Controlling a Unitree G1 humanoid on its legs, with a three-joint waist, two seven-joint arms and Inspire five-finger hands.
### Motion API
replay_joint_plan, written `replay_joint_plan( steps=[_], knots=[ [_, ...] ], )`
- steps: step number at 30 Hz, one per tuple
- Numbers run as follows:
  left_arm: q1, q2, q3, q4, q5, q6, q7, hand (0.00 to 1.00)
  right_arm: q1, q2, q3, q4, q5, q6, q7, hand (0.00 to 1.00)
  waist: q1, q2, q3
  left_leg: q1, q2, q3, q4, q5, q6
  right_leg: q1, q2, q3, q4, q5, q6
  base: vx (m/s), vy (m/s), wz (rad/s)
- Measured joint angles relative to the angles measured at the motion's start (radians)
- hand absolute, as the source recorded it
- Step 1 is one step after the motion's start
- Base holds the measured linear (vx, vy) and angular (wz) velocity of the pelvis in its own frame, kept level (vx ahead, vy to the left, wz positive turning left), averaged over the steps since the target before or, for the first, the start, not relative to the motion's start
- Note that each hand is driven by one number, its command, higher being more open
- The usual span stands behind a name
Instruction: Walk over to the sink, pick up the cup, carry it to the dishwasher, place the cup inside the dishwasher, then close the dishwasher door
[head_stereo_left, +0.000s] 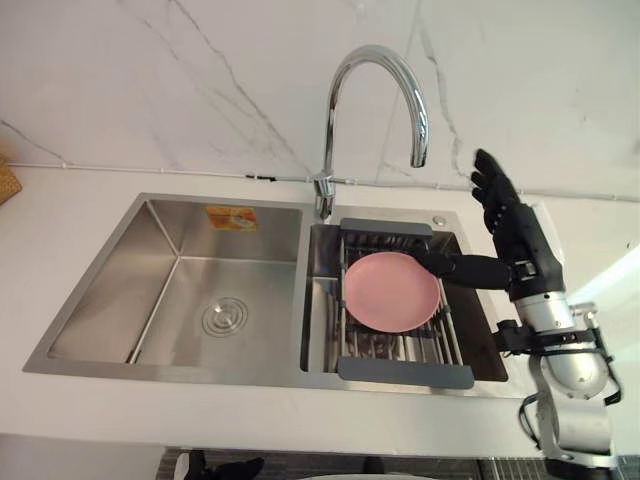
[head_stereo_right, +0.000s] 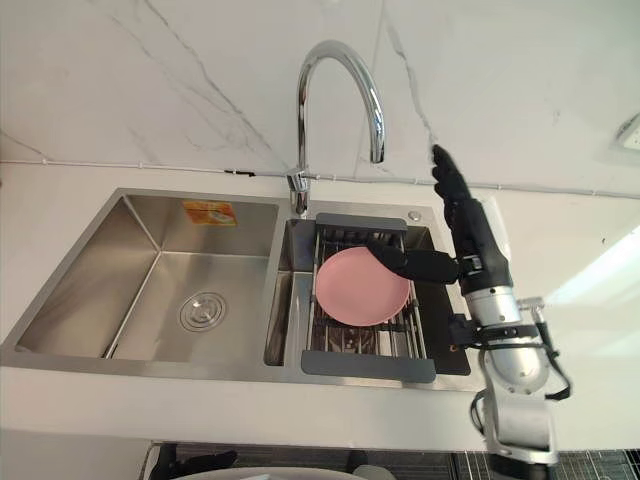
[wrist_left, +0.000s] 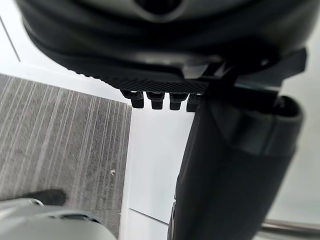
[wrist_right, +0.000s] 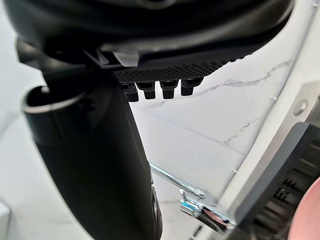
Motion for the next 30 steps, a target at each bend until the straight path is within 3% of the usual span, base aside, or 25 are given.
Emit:
replay_joint_plan(
  steps=[4, 11, 14, 20, 30],
  knots=[
    [0.003, 0.007, 0.001, 0.031, 0.008, 0.0, 0.0, 1.0, -0.069, -0.121, 0.002, -0.002, -0.178, 0.043, 0.136, 1.0, -0.006, -0.003, -0.001, -0.001, 0.0, -0.001, -0.014, 0.008, 0.001, -0.009, 0.002, 0.001, 0.0, 0.005, -0.003, -0.04, -0.014, 0.0],
    [0.003, 0.013, 0.003, 0.039, 0.008, 0.0, -0.004, 1.0, -0.12, -0.154, 0.047, 0.0, -0.369, 0.075, 0.309, 1.0, -0.007, -0.008, -0.001, -0.011, 0.0, -0.003, -0.051, 0.024, 0.004, -0.035, 0.005, -0.004, -0.005, 0.025, -0.013, -0.08, -0.025, 0.02],
    [0.0, 0.025, 0.003, 0.039, 0.008, 0.001, -0.005, 1.0, -0.13, -0.168, 0.095, 0.001, -0.442, 0.073, 0.373, 1.0, -0.005, -0.026, -0.005, -0.018, -0.004, -0.004, -0.076, 0.039, 0.001, -0.054, 0.002, -0.005, -0.006, 0.034, -0.02, -0.11, -0.031, 0.01],
    [-0.001, 0.046, -0.002, 0.039, 0.007, 0.005, -0.009, 1.0, -0.13, -0.184, 0.126, 0.001, -0.521, 0.045, 0.429, 1.0, -0.005, -0.053, 0.0, -0.027, -0.005, -0.006, -0.086, 0.04, -0.003, -0.067, -0.009, -0.004, -0.007, 0.05, -0.03, -0.09, -0.025, 0.0],
    [-0.007, 0.047, -0.007, 0.039, 0.008, 0.005, -0.011, 1.0, -0.125, -0.183, 0.19, 0.04, -0.62, 0.009, 0.414, 1.0, -0.003, -0.053, 0.001, -0.04, -0.009, -0.013, -0.075, 0.041, -0.004, -0.071, -0.012, -0.009, -0.006, 0.061, -0.022, -0.01, -0.001, 0.01]
  ],
)
